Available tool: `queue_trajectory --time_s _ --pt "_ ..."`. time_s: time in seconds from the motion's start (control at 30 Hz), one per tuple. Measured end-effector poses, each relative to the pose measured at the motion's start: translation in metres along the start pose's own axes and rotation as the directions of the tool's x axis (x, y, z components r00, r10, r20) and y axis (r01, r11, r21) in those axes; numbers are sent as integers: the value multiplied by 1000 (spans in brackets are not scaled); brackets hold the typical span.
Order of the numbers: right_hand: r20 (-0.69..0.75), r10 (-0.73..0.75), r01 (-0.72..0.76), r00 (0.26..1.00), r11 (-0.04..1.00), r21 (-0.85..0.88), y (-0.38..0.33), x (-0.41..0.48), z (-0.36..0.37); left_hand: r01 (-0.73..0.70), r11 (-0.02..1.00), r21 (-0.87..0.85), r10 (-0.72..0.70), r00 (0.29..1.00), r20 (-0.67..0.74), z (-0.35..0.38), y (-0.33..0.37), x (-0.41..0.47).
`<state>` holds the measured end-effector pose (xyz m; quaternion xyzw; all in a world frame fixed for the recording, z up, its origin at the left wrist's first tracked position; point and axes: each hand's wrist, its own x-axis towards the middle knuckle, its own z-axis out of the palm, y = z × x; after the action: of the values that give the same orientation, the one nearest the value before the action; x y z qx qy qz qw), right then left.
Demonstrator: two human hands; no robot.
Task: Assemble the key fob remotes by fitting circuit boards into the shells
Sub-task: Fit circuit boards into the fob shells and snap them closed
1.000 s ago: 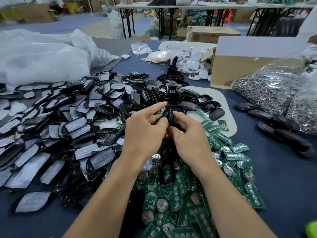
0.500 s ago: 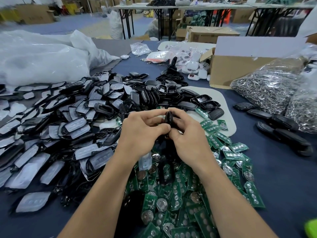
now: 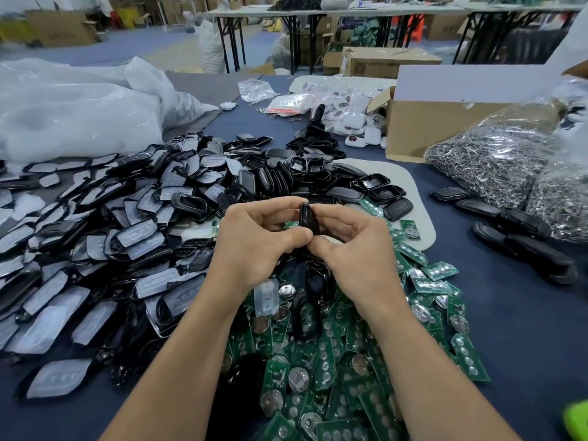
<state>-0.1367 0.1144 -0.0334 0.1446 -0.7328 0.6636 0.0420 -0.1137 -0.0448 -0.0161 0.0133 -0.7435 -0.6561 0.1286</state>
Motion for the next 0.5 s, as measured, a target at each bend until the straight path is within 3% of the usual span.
queue_trajectory --time_s 0.17,0.37,0.5 --pt "-83 -23 5 996 977 -212 -2 -4 2 23 999 25 -24 1000 6 6 -1 -1" --pt "-158 -166 80 973 892 -445 -5 -8 10 63 998 30 -56 976 -209 17 2 -3" --pt "-136 -176 108 975 910 -401 -5 -7 9 48 999 -13 -50 968 -244 15 3 -2"
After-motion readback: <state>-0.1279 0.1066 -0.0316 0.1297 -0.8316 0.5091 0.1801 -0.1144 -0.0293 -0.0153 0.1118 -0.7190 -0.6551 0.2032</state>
